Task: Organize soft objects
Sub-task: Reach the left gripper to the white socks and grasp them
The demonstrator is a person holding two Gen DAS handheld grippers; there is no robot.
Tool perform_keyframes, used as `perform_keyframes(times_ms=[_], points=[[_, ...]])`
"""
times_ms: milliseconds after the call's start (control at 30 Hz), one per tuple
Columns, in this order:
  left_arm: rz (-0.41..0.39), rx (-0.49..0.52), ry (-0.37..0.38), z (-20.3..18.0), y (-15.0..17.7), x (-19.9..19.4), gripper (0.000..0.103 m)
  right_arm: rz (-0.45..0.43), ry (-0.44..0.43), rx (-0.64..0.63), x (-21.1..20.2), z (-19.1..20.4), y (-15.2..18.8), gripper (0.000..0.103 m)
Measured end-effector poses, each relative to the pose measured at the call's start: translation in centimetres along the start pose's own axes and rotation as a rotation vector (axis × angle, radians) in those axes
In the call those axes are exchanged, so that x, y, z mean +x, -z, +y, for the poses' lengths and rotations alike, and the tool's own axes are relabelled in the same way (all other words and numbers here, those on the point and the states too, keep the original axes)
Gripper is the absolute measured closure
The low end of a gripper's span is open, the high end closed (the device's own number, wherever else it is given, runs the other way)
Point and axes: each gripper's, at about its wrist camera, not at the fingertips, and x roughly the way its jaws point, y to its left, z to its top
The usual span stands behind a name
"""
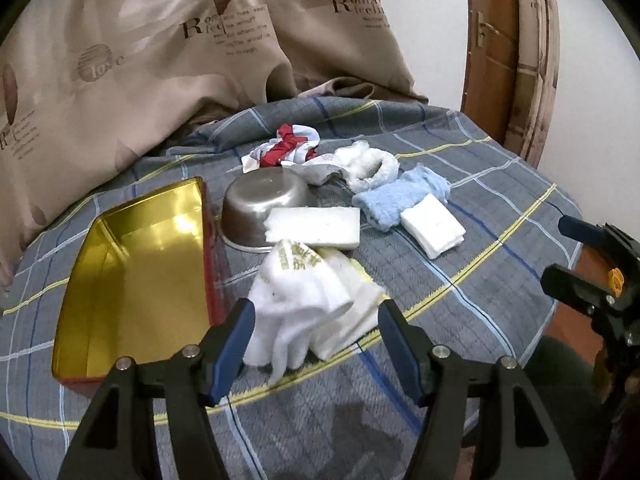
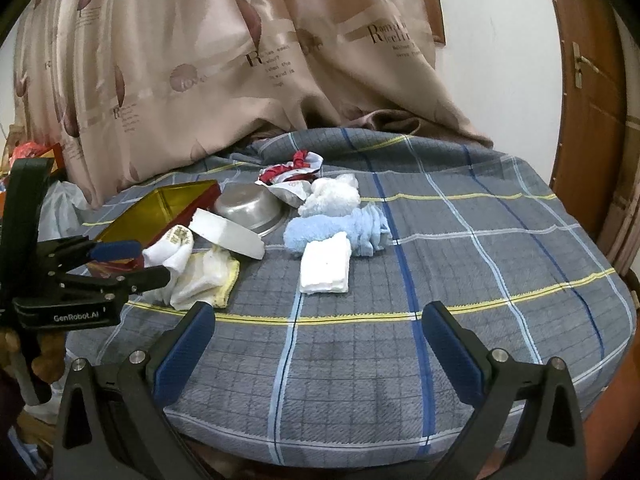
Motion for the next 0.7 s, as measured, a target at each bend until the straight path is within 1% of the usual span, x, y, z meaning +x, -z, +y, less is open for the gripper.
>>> perform_keyframes(times_ms=[200, 233, 300, 367, 400, 467, 533, 600, 700], points=[[0.016, 0.031, -0.023, -0.1, -0.3, 1.5, 0.037, 0.012, -0.011, 0.011, 0.6, -0.3, 0.3, 0.000], [0.022, 0.036, -0.022, 0.0, -0.2, 1.8, 0.039, 0.014, -0.013, 0.012, 0.7, -0.3, 0.4, 0.000], [0.027, 0.038, -0.023, 0.2, -0.2, 2.3, 0.051, 0.017, -0.014, 0.013, 0.9, -0.3, 0.4, 0.000], [0.044, 0.032, -0.016, 0.5, -0.3, 2.8, 0.077, 0.022, -0.018, 0.017, 1.0, -0.4, 0.4, 0.000], [0.053, 0.016, -0.009, 0.9, -0.3, 3.1, 0.081, 0.024, -0.019, 0.019, 1.1, -0.5, 0.5, 0.000], [0.044, -0.012, -0.003, 1.4, -0.4, 3.1, 0.086, 0.029, -0.018, 0.025, 1.3, -0.7, 0.5, 0.000], [0.037, -0.052, 0.014, 2.1, -0.5, 3.1, 0.088, 0.035, -0.019, 0.033, 1.6, -0.9, 0.6, 0.000], [0.032, -0.071, 0.008, 2.3, -0.6, 2.9, 0.089, 0.039, -0.018, 0.041, 1.7, -1.0, 0.7, 0.000], [-0.016, -0.140, 0.003, 2.5, -0.8, 1.2, 0.089, 0.036, -0.014, 0.042, 1.7, -1.2, 0.7, 0.000]])
